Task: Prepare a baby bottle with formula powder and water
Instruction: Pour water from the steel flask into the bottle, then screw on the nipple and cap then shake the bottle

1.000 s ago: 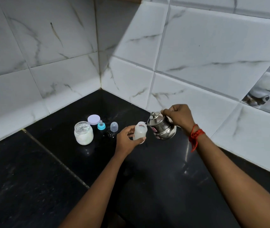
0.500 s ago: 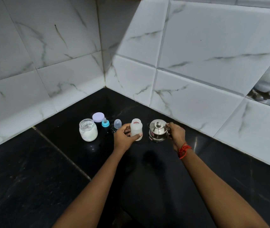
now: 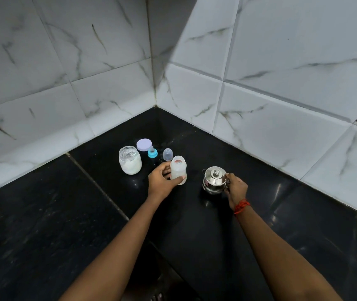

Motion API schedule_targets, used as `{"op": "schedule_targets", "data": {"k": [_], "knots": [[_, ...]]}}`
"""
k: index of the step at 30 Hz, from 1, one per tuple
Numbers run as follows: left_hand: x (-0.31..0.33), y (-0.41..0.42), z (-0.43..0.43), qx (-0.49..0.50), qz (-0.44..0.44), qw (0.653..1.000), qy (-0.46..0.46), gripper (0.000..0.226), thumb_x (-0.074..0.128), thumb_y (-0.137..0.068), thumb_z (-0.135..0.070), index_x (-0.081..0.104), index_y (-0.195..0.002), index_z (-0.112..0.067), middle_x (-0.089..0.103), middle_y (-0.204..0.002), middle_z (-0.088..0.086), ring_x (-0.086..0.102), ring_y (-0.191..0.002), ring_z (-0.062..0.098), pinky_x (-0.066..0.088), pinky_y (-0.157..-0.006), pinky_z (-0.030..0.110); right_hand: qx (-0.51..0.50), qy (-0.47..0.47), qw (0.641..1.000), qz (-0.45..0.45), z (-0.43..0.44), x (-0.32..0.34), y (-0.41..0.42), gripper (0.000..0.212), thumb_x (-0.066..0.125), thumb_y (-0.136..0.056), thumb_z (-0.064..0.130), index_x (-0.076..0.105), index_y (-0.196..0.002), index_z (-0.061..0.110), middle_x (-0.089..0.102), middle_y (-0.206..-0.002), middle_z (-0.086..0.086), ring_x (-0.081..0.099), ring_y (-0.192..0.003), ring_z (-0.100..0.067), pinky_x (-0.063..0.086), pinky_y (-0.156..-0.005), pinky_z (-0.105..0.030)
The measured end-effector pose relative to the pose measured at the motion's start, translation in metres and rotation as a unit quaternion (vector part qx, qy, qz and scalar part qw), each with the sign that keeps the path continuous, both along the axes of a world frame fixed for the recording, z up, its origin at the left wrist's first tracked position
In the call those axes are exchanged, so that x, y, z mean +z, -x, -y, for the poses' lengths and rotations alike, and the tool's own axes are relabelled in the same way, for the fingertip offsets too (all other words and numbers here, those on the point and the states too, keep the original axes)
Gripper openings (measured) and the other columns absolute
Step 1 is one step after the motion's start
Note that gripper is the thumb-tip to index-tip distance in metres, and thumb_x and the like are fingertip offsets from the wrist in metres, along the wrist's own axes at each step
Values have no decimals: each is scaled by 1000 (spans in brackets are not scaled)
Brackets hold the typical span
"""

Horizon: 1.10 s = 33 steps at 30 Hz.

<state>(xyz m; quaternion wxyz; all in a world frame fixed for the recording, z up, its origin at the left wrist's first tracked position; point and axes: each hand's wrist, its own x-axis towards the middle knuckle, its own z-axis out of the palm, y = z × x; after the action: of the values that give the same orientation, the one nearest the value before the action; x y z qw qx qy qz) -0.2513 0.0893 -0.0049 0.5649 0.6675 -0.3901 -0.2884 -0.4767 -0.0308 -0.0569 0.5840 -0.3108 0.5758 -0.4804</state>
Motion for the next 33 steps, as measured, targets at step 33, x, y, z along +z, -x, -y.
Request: {"op": "schedule_targets", "data": {"k": [33], "knots": [[-82, -97, 74, -25, 12, 998, -52, 55, 91, -70, 0, 67, -116, -20, 70, -111, -6, 65, -96, -16, 51, -84, 10, 545, 321, 553, -543, 117, 83, -264, 55, 76, -84, 21, 56, -135, 16, 62, -126, -15, 60, -115, -30, 49, -97, -38]]}}
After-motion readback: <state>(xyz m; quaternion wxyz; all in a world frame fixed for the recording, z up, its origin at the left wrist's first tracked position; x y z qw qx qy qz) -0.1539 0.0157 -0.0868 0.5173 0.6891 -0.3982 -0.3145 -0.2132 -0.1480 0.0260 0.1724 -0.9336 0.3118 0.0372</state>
